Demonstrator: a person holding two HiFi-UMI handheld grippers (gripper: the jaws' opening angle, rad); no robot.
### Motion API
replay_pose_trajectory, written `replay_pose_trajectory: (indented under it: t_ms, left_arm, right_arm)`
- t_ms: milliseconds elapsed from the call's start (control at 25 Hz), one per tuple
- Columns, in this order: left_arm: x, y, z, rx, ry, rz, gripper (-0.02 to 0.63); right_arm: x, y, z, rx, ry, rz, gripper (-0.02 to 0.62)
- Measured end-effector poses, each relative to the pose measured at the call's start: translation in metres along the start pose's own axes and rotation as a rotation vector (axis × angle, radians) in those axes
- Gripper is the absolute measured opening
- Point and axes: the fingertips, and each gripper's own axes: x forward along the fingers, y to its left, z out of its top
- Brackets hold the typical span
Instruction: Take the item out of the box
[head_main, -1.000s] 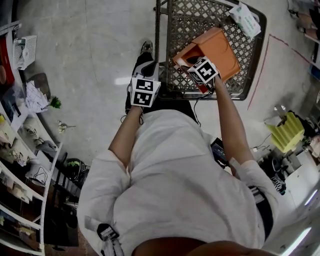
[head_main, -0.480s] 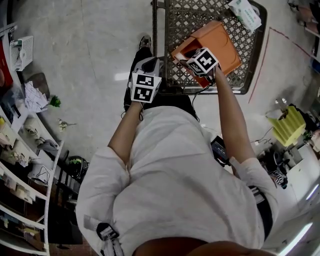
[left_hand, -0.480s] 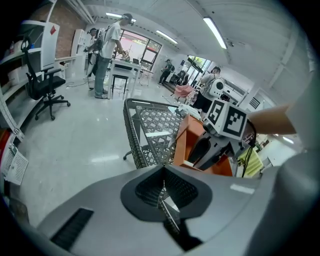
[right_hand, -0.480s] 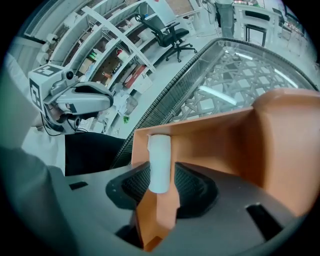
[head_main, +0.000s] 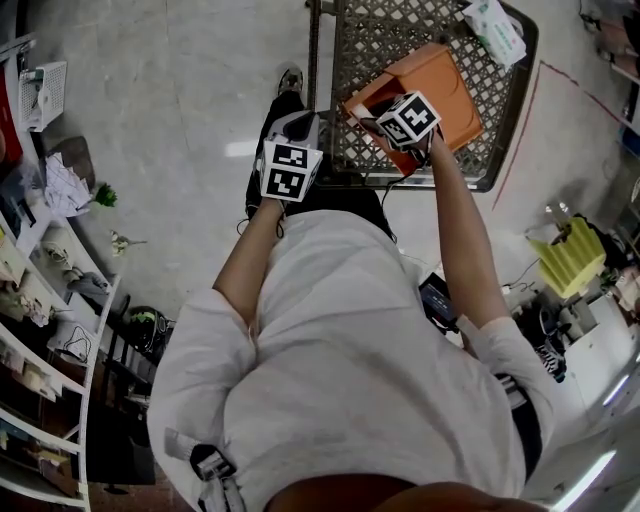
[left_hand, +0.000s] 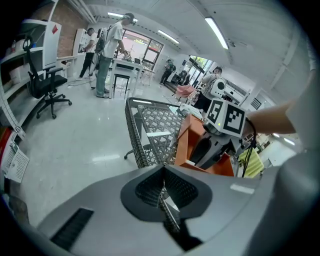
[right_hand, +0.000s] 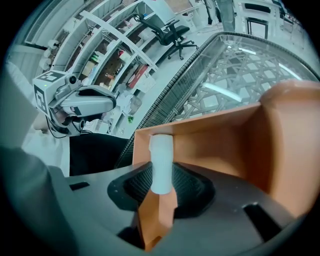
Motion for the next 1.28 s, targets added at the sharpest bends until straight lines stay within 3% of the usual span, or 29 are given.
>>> replay_pose_trajectory:
  t_ms: [320,680,920,1280]
  left_arm:
    - [0.007,0.0,0.005,0.024,0.001,-0.015,0.01]
    - [0.018,-0.006,0.028,0.105,0.028,-0.058,0.009]
    - [0.023,-0.016,0.045,0.191,0.07,-0.113,0.009]
    - [0.046,-0.037,0.062,0.354,0.154,-0.228,0.01]
  right_arm:
    - [0.002,-0.003,-0.006,-0.047,-0.005,-0.079,0.109]
    - [-0.006,-0.004,-0.014,-0.094,0.008,-0.172,0.109]
    - [-0.015,0.001,-0.016,-0.028,-0.077,-0.239,0.109]
    - [-0.028,-0.003,-0.02,0.157,-0.239,-0.352,0.109]
